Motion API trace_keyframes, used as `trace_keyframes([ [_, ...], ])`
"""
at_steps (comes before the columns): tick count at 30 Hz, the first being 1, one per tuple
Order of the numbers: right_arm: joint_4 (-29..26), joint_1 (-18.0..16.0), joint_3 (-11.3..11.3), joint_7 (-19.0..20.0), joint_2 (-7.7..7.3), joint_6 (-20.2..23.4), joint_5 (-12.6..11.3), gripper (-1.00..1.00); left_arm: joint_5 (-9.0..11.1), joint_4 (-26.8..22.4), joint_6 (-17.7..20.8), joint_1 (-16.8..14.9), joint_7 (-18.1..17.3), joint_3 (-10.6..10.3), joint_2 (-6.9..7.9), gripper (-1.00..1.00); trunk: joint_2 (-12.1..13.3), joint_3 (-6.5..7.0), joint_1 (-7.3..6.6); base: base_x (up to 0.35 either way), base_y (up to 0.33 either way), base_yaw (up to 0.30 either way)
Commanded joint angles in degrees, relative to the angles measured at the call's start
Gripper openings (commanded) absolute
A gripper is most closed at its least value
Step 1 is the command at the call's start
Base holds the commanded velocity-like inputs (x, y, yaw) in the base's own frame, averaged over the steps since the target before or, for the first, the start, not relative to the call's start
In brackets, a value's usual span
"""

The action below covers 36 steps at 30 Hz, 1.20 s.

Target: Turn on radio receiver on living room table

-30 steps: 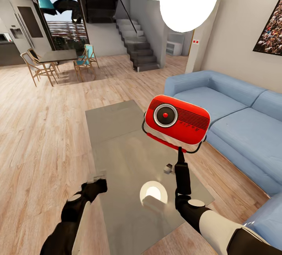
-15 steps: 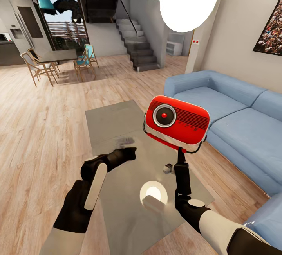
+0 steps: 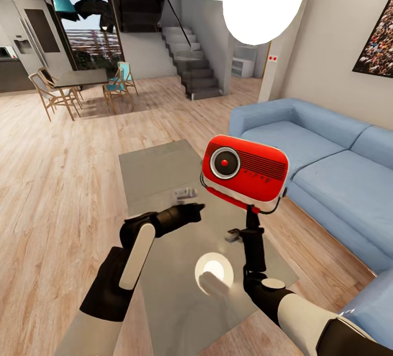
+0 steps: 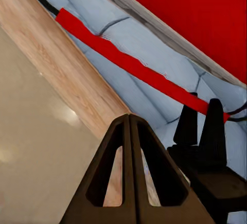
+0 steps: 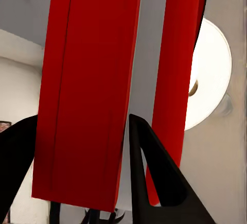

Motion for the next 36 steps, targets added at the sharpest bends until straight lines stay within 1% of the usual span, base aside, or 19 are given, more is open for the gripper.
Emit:
trace_keyframes([
  [1, -0.03, -0.01, 0.11, -0.02, 0.01, 0.17, 0.55, -1.00, 0.33, -0.04, 0.00, -0.02, -0.01, -0.02, 0.00, -1.00, 0.00, 0.00, 0.00, 0.000, 0.000, 0.000],
  [4, -0.03, -0.01, 0.13, -0.02, 0.01, 0.44, 1.20, -1.00, 1.27, -0.13, 0.00, -0.37, -0.52, -0.04, 0.00, -1.00, 0.00, 0.00, 0.00, 0.000, 0.000, 0.000],
  [5, -0.03, -0.01, 0.13, -0.02, 0.01, 0.48, 1.28, -1.00, 2.10, -0.12, 0.00, -0.54, -1.22, -0.03, 0.00, -1.00, 0.00, 0.00, 0.00, 0.000, 0.000, 0.000],
  [8, -0.03, -0.01, 0.13, -0.02, 0.01, 0.53, 1.39, -1.00, 5.80, -0.08, -0.04, -1.11, -4.51, -0.04, 0.00, -1.00, 0.00, 0.00, 0.00, 0.000, 0.000, 0.000],
  [10, -0.03, -0.01, 0.13, -0.02, 0.01, 0.54, 1.42, -1.00, 7.16, -0.12, -0.04, -1.58, -5.83, -0.03, 0.00, -1.00, 0.00, 0.00, 0.00, 0.000, 0.000, 0.000],
  [13, -0.03, -0.01, 0.13, -0.02, 0.01, 0.54, 1.54, -1.00, 8.00, -0.22, -0.01, -2.84, -6.58, 0.02, 0.00, -1.00, 0.00, 0.00, 0.00, 0.000, 0.000, 0.000],
  [18, -0.03, -0.01, 0.21, -0.02, 0.01, 0.67, 1.68, -1.00, 8.38, -0.51, 0.07, -5.17, -6.76, 0.04, 0.00, -1.00, 0.00, 0.00, 0.00, 0.000, 0.000, 0.000],
  [19, -0.03, -0.01, 0.21, -0.02, 0.02, 0.72, 1.69, -1.00, 8.80, -0.56, 0.08, -5.62, -6.78, 0.04, 0.00, -1.00, 0.00, 0.00, 0.00, 0.000, 0.000, 0.000],
  [22, -0.03, -0.01, 0.22, -0.02, 0.04, 0.78, 1.70, -1.00, 11.52, -1.11, 0.09, -6.72, -6.82, 0.10, 0.00, -1.00, 0.00, 0.00, 0.00, 0.000, 0.000, 0.000],
  [24, -0.03, -0.01, 0.22, -0.02, 0.06, 0.80, 1.72, -1.00, 12.75, -1.24, 0.09, -7.90, -6.79, 0.38, 0.00, -1.00, 0.00, 0.00, 0.00, 0.000, 0.000, 0.000],
  [27, -0.03, -0.01, 0.22, -0.02, 0.05, 0.80, 1.70, -1.00, 13.38, -1.19, 0.14, -9.67, -6.78, 2.08, 0.00, -1.00, 0.00, 0.00, 0.00, 0.000, 0.000, 0.000],
  [30, -0.03, -0.01, 0.22, -0.02, 0.07, 0.81, 1.74, -1.00, 13.49, -0.87, 0.17, -10.74, -6.78, 3.66, 0.00, -1.00, 0.00, 0.00, 0.00, 0.000, 0.000, 0.000],
  [36, -0.02, -0.01, 0.22, -0.02, 0.08, 0.81, 1.70, -1.00, 13.15, -0.73, 0.07, -11.61, -6.49, 4.80, 0.00, -1.00, 0.00, 0.00, 0.00, 0.000, 0.000, 0.000],
])
